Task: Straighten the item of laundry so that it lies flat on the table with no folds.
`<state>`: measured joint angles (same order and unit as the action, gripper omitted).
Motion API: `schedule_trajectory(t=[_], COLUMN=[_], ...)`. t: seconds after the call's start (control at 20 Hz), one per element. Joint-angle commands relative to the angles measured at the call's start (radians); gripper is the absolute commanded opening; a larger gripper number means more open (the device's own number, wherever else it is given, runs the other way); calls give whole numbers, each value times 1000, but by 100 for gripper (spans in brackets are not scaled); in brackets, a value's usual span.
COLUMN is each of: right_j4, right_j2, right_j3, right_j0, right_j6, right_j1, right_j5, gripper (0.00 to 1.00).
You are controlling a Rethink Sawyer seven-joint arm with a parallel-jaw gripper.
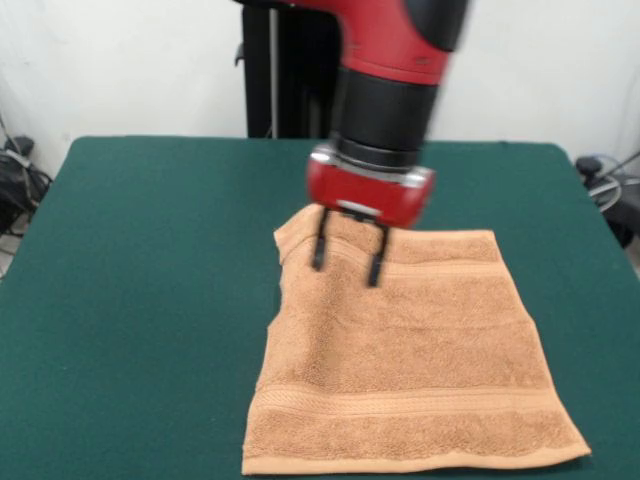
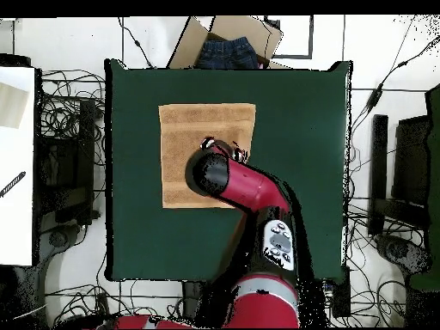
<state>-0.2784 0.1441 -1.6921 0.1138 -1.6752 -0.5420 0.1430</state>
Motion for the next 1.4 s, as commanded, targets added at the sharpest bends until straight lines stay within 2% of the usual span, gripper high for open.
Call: schedule_trajectory(t=[0.05,0.45,0.7,0.9,1.1,1.4], right_j4=[135,209,283,324,338,435], right_j2=[-156,-178,-190,-170,-178,-246], right_j3=[-96,-59,-34,5,50,180], right_j0=[42,64,94,86,95,180], right_j6=[-35,-71,-58,-78,-86,18], right_j1=[-2,34,75,126,167,283], right_j5=[-4,-34,-70,-112,-126,-99], gripper=[100,100,100,100,100,100])
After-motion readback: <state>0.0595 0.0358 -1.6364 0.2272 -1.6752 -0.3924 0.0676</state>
